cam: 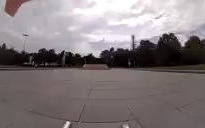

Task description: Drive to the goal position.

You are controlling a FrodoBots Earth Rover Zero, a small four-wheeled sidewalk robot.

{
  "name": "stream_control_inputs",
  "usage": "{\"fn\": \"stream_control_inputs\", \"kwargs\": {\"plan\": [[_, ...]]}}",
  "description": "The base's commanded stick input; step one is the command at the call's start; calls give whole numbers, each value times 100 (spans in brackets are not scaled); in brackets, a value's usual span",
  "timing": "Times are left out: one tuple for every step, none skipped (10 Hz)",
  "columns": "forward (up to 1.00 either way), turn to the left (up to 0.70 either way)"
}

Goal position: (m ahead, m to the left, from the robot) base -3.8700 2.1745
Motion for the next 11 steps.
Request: {"fn": "stream_control_inputs", "kwargs": {"plan": [[70, 2], [70, 2], [70, 2], [70, 2], [70, 2], [70, 2], [70, 2], [70, 2], [70, 2], [70, 2], [70, 2]]}}
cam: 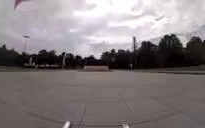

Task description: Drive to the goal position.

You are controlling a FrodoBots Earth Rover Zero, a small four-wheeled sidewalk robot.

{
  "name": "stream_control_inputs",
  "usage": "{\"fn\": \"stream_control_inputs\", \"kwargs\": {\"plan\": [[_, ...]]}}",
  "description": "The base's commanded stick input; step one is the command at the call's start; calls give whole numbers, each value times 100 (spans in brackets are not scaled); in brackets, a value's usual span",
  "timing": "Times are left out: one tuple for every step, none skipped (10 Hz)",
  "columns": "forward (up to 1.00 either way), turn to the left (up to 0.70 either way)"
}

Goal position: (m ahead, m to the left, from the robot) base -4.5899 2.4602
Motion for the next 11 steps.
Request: {"fn": "stream_control_inputs", "kwargs": {"plan": [[70, 2], [70, 2], [70, 3], [70, 3], [70, 5], [70, 14], [70, 23], [70, 31], [70, 35], [70, 35], [70, 35]]}}
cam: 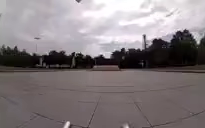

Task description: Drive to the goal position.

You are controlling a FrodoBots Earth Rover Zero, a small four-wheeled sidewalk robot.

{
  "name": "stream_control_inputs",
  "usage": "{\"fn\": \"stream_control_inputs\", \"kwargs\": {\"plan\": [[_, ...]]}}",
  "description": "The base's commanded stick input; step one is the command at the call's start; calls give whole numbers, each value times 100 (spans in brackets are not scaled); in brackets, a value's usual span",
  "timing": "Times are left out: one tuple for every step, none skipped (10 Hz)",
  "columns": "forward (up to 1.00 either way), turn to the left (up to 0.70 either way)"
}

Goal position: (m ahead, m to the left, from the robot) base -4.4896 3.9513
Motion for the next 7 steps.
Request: {"fn": "stream_control_inputs", "kwargs": {"plan": [[70, 35], [70, 35], [70, 35], [70, 35], [70, 35], [70, 34], [70, 31]]}}
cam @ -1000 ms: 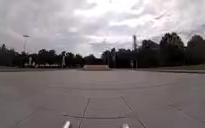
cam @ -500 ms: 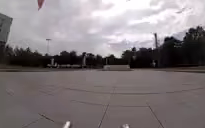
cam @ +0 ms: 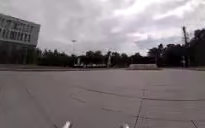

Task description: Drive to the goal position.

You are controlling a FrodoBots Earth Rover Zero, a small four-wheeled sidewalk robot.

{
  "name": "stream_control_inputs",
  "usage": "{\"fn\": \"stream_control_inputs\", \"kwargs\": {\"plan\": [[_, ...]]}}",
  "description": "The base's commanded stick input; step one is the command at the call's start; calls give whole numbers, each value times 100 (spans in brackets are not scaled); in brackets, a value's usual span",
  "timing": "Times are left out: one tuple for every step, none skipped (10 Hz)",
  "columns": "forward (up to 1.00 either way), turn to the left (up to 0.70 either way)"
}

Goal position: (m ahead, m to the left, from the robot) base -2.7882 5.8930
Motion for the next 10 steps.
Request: {"fn": "stream_control_inputs", "kwargs": {"plan": [[70, 28], [70, 27], [70, 27], [70, 26], [70, 26], [70, 27], [70, 26], [70, 26], [70, 26], [70, 26]]}}
